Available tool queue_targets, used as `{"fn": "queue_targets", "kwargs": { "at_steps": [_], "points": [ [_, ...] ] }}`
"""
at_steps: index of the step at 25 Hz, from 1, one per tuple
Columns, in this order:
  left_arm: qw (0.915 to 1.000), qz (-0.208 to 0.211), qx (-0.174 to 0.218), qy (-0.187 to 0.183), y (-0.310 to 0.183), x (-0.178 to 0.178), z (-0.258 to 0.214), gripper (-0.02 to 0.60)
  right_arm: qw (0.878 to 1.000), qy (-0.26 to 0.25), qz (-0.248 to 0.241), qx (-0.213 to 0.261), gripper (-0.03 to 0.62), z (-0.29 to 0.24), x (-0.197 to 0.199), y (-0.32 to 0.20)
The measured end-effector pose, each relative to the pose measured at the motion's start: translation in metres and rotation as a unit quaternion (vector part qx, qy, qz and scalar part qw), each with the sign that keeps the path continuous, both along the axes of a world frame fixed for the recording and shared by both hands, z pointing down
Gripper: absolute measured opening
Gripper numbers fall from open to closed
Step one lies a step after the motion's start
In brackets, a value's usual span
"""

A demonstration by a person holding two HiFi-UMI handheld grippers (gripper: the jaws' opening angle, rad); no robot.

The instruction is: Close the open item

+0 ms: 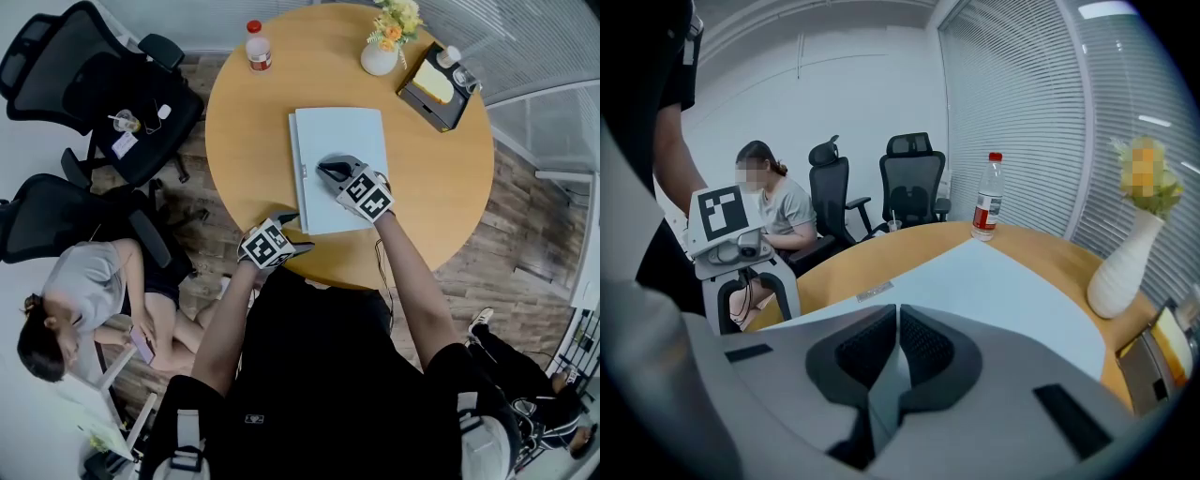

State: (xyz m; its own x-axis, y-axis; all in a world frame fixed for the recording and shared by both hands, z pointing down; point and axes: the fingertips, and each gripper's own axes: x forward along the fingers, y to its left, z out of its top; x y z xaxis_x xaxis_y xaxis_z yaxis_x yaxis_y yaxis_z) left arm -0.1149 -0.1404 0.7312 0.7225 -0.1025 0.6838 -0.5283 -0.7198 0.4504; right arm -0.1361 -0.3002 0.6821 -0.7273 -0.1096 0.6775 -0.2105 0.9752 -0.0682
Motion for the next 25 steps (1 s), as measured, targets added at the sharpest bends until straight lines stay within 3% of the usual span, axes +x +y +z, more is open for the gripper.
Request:
{"fn": "queue_targets", "kwargs": {
  "at_steps": [25],
  "points": [
    [1.0,0.009,-0.003,-0.001,0.0,0.002,0.001,0.37,0.995,0.077,-0.042,0.04,0.008,0.03,-0.008,0.012]
  ]
}}
